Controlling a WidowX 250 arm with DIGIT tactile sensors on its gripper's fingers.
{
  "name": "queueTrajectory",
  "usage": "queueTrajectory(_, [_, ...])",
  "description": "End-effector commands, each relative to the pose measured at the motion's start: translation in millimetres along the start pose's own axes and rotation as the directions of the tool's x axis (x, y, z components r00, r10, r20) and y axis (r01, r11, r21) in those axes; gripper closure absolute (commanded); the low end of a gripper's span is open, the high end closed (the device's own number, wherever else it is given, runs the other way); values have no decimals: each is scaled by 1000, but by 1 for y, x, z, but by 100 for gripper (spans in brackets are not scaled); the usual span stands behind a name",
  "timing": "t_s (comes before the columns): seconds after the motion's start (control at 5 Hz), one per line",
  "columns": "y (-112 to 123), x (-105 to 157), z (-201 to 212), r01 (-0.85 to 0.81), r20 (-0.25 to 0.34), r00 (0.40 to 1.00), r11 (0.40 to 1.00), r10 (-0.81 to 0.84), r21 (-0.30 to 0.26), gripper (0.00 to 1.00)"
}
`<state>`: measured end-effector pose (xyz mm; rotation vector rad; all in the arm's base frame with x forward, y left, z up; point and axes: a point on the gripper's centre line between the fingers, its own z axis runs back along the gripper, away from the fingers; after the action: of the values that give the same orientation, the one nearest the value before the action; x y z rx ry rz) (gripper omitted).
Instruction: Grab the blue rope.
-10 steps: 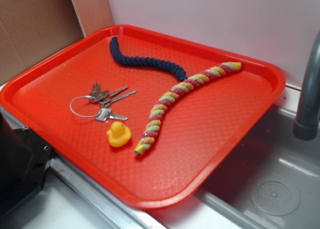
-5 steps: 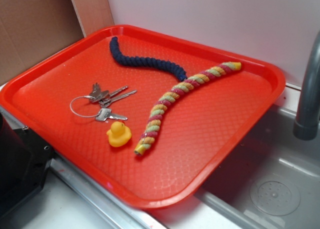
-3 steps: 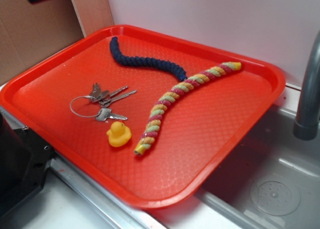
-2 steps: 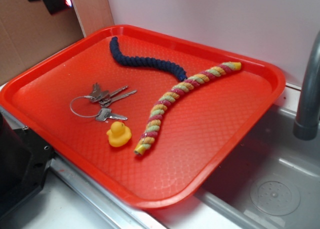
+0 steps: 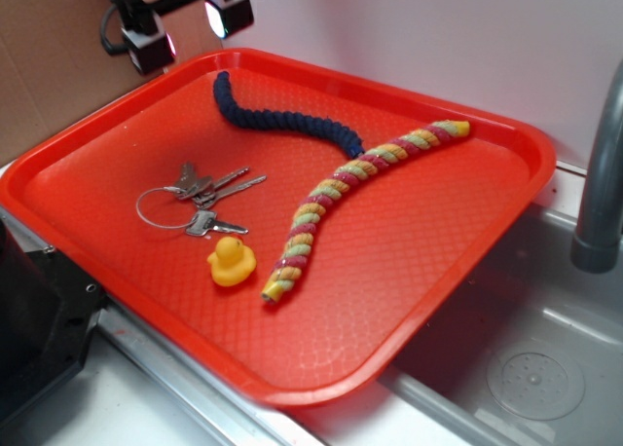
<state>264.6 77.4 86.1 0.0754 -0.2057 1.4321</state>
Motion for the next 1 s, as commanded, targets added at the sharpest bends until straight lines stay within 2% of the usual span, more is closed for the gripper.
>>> queueTrajectory(0.0, [4,13,-39,-27,49,998,1000,27,15,0])
queueTrajectory(0.2, [0,13,-53,-39,70,997,999,37,30,0])
queueTrajectory(0.4, [2,13,-62,-52,67,996,998,50,27,18])
queueTrajectory(0.6, [3,15,-64,-68,64,996,998,67,15,100])
queueTrajectory(0.8, [4,19,-70,-101,73,992,995,99,20,100])
